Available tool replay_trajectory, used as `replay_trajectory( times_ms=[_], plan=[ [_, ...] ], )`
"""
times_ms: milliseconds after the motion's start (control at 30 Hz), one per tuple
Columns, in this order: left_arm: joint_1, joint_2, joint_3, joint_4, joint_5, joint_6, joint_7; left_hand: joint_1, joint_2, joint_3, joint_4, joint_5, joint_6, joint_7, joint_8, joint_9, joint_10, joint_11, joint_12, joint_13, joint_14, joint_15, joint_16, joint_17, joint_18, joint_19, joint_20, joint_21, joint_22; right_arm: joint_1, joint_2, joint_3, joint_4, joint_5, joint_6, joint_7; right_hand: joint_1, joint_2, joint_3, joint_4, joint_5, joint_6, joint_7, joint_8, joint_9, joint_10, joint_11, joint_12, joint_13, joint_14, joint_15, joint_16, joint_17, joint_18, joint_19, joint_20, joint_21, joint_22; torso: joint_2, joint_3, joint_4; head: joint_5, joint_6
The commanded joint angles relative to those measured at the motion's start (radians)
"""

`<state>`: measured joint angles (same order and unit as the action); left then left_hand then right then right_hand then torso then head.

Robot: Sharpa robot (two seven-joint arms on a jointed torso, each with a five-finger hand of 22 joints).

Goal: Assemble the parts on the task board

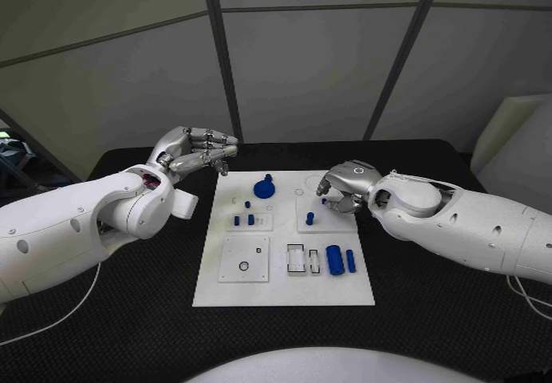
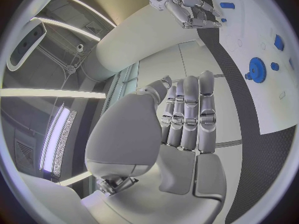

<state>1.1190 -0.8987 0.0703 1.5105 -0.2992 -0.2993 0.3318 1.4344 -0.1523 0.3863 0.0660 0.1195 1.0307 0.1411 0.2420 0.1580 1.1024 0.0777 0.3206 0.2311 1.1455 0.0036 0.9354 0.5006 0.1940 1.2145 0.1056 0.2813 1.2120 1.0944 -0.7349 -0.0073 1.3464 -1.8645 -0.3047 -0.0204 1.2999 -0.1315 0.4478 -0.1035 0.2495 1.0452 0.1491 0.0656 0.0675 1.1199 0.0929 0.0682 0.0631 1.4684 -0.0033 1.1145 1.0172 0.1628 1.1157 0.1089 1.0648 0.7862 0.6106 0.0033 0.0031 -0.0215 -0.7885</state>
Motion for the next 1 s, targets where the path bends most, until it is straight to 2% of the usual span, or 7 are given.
replay_trajectory(
  times_ms=[33,300,567,1000],
  plan=[
    [0.0,0.001,0.0,0.002,0.023,0.008,0.028,0.001,0.011,0.0,-0.006,-0.005,-0.006,0.001,0.004,0.001,-0.009,0.001,0.004,0.002,-0.003,0.003,-0.004,-0.002,-0.013,-0.004,-0.001,-0.005,-0.002,0.0,0.004,0.0,-0.008,-0.007,0.025,0.019,-0.002,-0.006,0.005,0.001,-0.005,-0.005,0.0,-0.002,0.0,-0.005,0.001,0.003,0.001,0.032,0.007,0.006,0.003,-0.012,0.009,-0.001,0.005,0.003,0.0,0.001,-0.0012,0.002,-0.001],
    [0.0,0.0,0.0,-0.001,0.023,0.014,0.026,-0.001,0.012,-0.003,-0.008,-0.005,-0.013,0.005,0.004,0.004,-0.018,0.003,0.01,0.004,-0.004,0.005,-0.005,-0.003,-0.013,-0.004,0.0,-0.009,-0.004,-0.001,0.012,0.0,-0.024,0.003,0.022,0.02,0.001,-0.001,0.013,0.003,0.002,-0.004,0.004,-0.001,0.001,-0.008,0.004,0.006,0.001,0.029,0.009,0.014,0.006,-0.012,0.008,0.0,0.01,0.007,-0.001,0.0007,-0.0006,0.0,-0.007],
    [0.0,0.002,0.0,-0.011,0.023,0.015,0.023,-0.002,0.014,-0.004,-0.011,-0.005,-0.022,0.009,0.003,0.006,-0.029,0.007,0.016,0.007,-0.006,0.007,-0.005,-0.004,-0.014,-0.003,0.001,-0.013,-0.006,-0.002,0.025,0.0,-0.035,0.02,0.037,0.03,0.008,0.015,0.034,0.007,0.002,0.018,0.005,0.007,0.006,0.022,0.0,0.025,0.003,0.033,0.008,0.061,0.05,-0.021,0.033,0.0,0.05,0.061,0.0,-0.0003,-0.0014,0.004,-0.011],
    [0.0,0.0,0.0,-0.011,0.023,0.018,0.022,-0.002,0.016,-0.004,-0.014,-0.005,-0.028,0.012,0.003,0.008,-0.037,0.009,0.021,0.009,-0.007,0.009,-0.005,-0.004,-0.014,-0.003,0.002,-0.015,-0.008,-0.002,0.039,0.001,-0.058,0.033,0.083,0.027,0.014,0.024,0.046,0.008,-0.001,0.047,0.005,0.013,0.011,0.054,-0.006,0.037,0.005,0.035,0.004,0.095,0.078,-0.026,0.049,-0.003,0.08,0.099,0.0,0.0004,-0.0011,0.007,-0.022]
  ],
)
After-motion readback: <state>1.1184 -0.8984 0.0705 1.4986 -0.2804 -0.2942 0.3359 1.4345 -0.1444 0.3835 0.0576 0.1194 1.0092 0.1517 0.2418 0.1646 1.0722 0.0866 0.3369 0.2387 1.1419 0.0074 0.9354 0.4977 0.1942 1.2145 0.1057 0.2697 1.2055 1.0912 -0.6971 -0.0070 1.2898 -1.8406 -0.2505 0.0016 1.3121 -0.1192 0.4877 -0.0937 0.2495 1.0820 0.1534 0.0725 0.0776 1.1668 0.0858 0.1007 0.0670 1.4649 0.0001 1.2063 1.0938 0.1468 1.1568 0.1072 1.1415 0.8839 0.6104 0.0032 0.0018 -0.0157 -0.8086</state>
